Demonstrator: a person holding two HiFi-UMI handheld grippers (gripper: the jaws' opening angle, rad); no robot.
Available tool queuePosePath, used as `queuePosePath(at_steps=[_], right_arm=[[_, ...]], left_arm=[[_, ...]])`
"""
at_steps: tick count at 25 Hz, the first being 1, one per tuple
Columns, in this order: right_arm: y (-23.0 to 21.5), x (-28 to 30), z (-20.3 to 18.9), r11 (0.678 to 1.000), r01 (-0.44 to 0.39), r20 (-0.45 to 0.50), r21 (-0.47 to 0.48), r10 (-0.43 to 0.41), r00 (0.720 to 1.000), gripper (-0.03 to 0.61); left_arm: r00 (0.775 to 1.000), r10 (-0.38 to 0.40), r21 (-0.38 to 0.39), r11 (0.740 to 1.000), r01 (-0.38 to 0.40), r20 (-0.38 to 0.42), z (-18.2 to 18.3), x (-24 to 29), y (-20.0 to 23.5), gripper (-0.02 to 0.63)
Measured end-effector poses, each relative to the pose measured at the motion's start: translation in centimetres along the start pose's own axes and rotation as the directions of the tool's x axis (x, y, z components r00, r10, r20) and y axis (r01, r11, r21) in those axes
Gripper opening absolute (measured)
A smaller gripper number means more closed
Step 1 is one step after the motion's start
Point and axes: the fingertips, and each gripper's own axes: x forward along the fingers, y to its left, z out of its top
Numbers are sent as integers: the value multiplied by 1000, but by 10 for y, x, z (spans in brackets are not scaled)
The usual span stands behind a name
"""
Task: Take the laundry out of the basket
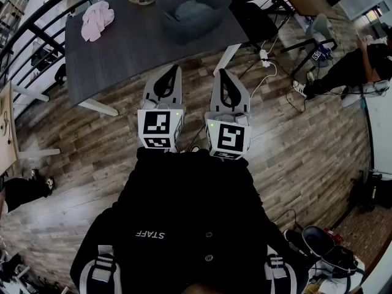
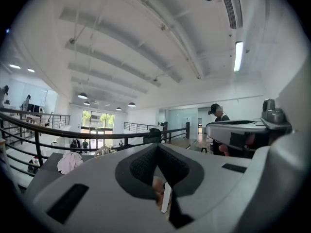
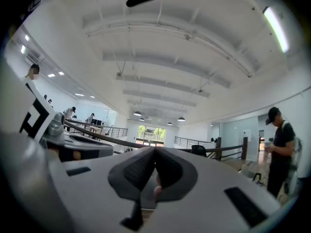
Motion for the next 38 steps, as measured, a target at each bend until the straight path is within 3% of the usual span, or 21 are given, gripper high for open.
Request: queuePosePath(at_steps=[6, 17, 25, 32, 38], right_arm=[[18, 13, 1, 1000, 6, 15, 10, -6, 1000, 14], [20, 16, -32, 994, 101, -78, 43, -97, 992, 14], [35, 25, -46, 994, 98, -115, 40, -93, 989, 14], [19, 68, -70, 994, 80, -146, 68, -70, 987, 14], [-22, 145, -91, 994, 57, -139, 95, -43, 989, 15]], left_arm=[[1000, 1, 27, 1000, -1, 2, -5, -1, 22, 0], [997, 7, -38, 999, -10, -73, -43, -21, 74, 0], [995, 22, -53, 998, -27, -101, -60, -23, 99, 0], [987, 33, -60, 997, -43, -156, -82, 14, 108, 0], [978, 76, -34, 996, -84, -192, -92, 88, 123, 2]])
